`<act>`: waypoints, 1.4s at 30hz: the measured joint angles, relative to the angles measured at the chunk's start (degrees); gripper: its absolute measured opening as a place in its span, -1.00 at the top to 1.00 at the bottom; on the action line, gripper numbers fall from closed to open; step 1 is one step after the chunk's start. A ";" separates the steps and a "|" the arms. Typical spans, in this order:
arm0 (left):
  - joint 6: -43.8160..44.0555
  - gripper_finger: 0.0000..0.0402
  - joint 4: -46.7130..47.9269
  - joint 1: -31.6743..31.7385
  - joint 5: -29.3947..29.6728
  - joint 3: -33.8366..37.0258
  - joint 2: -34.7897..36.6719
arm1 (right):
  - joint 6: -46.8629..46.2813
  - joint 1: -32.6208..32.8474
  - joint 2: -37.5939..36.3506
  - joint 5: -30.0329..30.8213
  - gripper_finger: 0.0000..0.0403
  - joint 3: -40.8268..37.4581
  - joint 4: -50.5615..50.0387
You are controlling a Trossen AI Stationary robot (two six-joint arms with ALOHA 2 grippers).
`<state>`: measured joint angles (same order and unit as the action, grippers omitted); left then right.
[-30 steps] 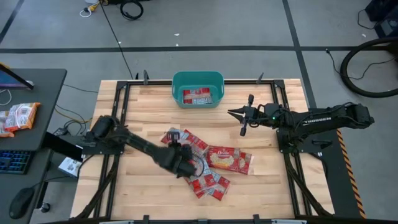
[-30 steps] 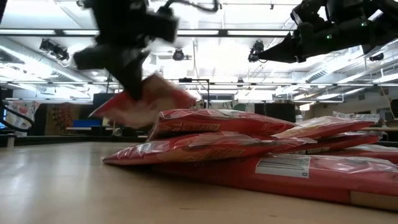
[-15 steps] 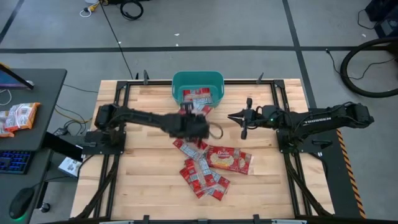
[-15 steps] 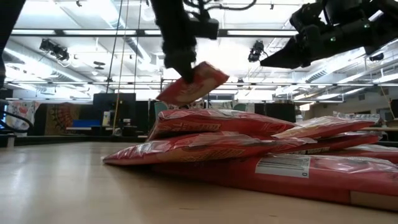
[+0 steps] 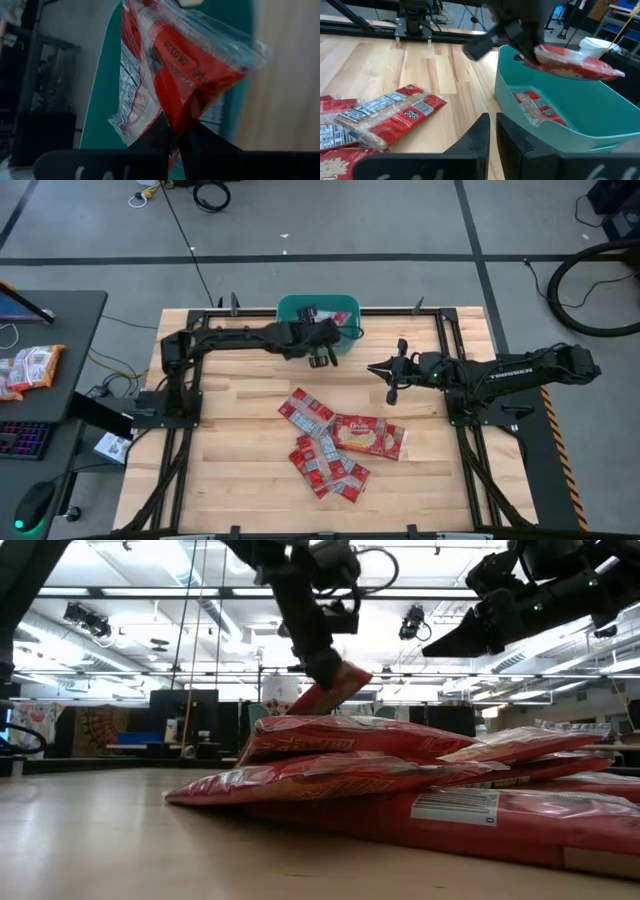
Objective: Sort popcorn bags into baskets
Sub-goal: Put the popcorn bag into the green bin
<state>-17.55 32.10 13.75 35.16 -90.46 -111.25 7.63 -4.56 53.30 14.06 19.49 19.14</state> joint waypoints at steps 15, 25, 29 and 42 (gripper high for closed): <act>8.14 0.86 -0.41 3.45 6.05 0.03 -8.47 | 0.19 0.06 -0.02 0.00 0.82 0.00 -0.96; 12.46 0.37 0.87 3.15 5.57 0.03 -8.45 | 0.23 0.06 -0.02 0.00 0.82 0.00 -0.94; 11.16 0.17 2.66 2.13 4.04 -1.85 -7.34 | 0.23 0.04 -0.02 0.00 0.82 0.00 -0.95; 3.41 0.16 15.02 -3.31 -38.90 -5.36 -1.50 | 1.12 0.06 -0.02 -0.02 0.82 0.00 -1.01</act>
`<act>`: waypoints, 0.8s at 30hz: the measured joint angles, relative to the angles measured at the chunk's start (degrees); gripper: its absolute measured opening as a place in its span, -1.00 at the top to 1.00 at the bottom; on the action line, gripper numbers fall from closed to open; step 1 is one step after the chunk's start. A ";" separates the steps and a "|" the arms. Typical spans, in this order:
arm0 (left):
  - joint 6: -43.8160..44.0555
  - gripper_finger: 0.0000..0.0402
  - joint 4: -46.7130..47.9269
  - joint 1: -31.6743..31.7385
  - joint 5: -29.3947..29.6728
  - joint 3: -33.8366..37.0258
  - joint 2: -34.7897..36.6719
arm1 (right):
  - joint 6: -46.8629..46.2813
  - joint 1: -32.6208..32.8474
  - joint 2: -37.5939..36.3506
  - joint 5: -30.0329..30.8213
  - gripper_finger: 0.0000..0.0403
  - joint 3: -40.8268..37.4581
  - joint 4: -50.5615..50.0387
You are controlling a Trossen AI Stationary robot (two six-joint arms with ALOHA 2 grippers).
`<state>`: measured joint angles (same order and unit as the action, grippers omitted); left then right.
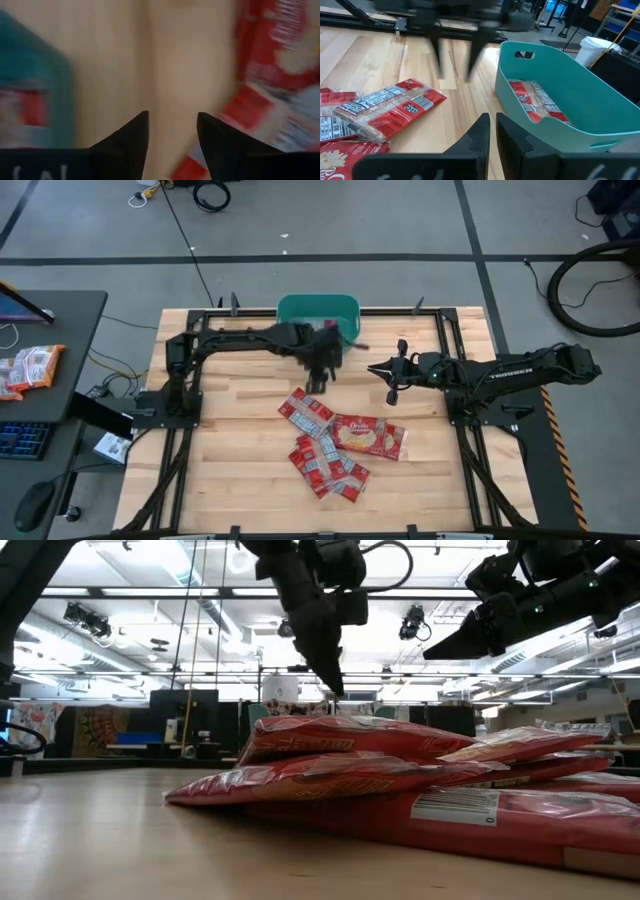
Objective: Sort popcorn bags into baskets
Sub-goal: Put the popcorn bag into the green bin
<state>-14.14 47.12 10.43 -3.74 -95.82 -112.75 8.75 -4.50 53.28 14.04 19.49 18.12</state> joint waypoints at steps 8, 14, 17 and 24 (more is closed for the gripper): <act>4.69 0.15 3.94 -9.59 5.40 7.56 -0.07 | -0.11 -0.01 -0.02 -0.07 0.82 0.00 0.19; 10.32 0.00 5.63 -16.88 15.49 9.30 -0.11 | -0.22 0.00 -0.02 -0.07 0.82 0.00 0.65; 12.01 -0.09 5.93 -20.16 17.38 9.30 -0.11 | -0.22 0.01 -0.02 -0.17 0.82 0.00 0.66; 14.18 -0.25 7.05 -27.35 26.05 9.28 -0.70 | -0.52 0.00 -0.02 -0.22 0.82 0.00 0.82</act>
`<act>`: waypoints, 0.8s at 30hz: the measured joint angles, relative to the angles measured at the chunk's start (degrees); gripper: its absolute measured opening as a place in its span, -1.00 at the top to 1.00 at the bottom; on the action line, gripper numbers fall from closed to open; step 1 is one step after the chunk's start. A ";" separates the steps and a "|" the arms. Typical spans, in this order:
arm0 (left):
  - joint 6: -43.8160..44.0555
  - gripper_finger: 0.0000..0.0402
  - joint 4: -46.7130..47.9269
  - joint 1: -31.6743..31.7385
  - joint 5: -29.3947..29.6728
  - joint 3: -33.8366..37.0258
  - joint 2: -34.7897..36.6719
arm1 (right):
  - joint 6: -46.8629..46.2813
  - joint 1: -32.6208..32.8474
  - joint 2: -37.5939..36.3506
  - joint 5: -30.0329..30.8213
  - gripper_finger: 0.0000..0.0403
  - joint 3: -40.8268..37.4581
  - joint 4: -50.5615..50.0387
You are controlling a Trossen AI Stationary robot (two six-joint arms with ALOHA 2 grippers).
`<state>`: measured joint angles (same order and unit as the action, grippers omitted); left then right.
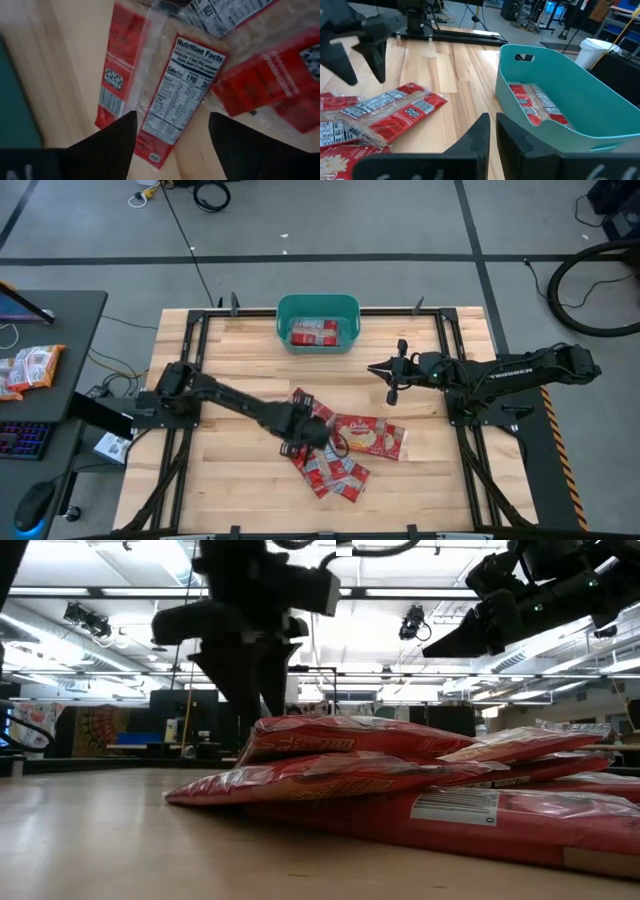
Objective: Sort popcorn bags into baskets
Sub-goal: Put the popcorn bag into the green bin
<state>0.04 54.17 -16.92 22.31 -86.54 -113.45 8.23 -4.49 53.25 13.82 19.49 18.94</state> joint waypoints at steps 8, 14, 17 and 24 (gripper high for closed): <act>3.94 -0.27 -2.09 -4.01 9.60 5.65 -1.09 | -0.59 0.00 0.00 -0.04 0.82 0.00 0.94; 4.27 -0.27 -6.11 -4.84 10.74 10.39 -1.09 | -0.59 0.00 0.00 -0.41 0.82 0.00 2.04; 3.64 -0.27 -10.10 -4.84 11.94 12.82 -1.09 | -0.60 -0.02 0.00 -0.44 0.82 0.00 2.01; 0.39 -0.26 -18.89 -4.83 16.66 17.64 -0.87 | -0.59 -0.02 0.00 -0.48 0.82 0.00 2.00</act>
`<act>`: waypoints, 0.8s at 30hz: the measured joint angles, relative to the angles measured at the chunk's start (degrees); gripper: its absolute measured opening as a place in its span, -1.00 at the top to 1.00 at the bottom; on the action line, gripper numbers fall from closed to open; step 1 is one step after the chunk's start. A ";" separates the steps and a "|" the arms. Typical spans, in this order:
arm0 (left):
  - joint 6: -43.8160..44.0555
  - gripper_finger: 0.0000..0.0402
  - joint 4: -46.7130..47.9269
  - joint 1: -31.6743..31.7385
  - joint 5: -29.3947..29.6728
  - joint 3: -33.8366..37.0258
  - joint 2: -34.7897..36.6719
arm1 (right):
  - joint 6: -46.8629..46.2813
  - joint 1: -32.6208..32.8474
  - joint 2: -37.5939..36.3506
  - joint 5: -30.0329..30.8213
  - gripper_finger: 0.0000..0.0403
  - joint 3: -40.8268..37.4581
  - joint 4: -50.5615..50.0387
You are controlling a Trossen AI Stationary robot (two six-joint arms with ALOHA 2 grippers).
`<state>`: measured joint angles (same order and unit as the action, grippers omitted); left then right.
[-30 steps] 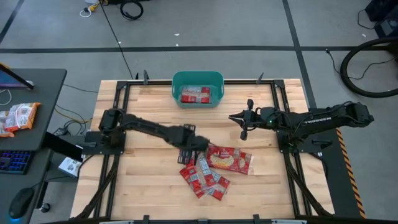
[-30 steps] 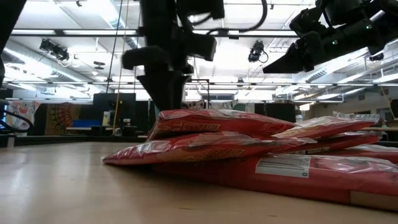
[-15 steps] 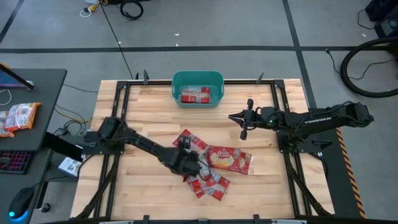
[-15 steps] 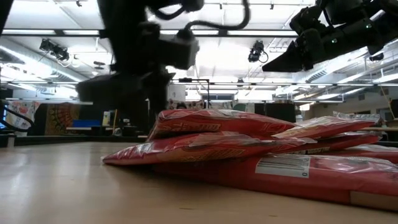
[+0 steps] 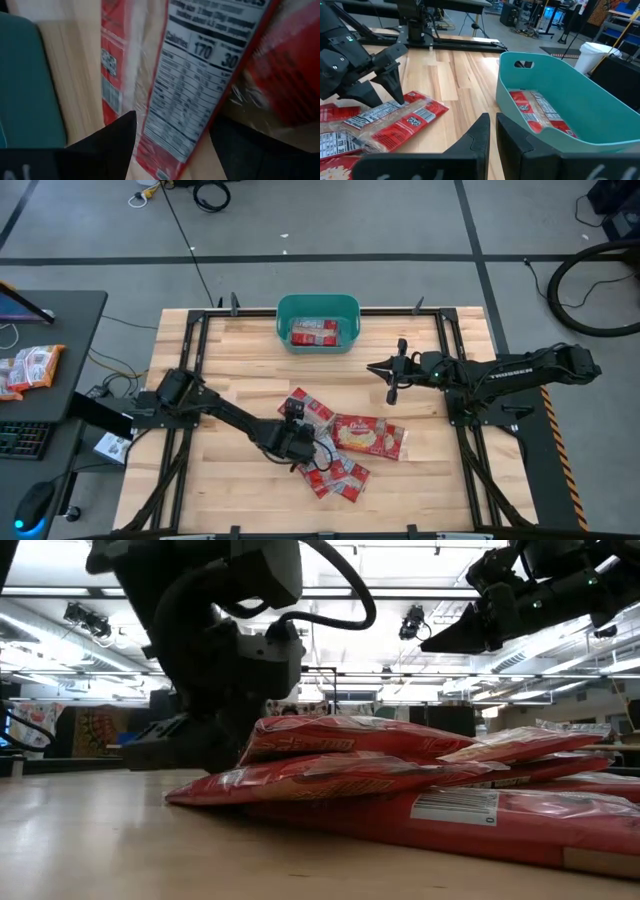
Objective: Sort popcorn bags into baskets
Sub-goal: Put the popcorn bag into the green bin
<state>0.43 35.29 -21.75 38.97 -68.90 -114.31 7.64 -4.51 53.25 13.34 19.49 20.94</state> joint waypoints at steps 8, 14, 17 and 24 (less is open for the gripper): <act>0.66 0.11 -4.50 -0.05 1.21 2.69 0.11 | 0.00 0.00 0.02 0.00 0.82 0.00 -0.03; 3.20 0.73 -3.71 0.52 0.17 2.23 -0.12 | 0.00 0.00 0.02 0.00 0.82 0.00 -0.05; 2.92 0.94 0.03 1.43 -1.04 -0.13 0.55 | 0.00 0.02 0.02 0.00 0.82 0.00 -0.04; 3.36 0.96 10.92 4.77 2.32 -9.00 4.57 | 0.00 0.00 0.02 0.00 0.82 0.00 -0.04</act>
<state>3.79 46.21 -16.98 41.30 -77.91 -109.75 7.64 -4.51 53.28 13.34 19.49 20.90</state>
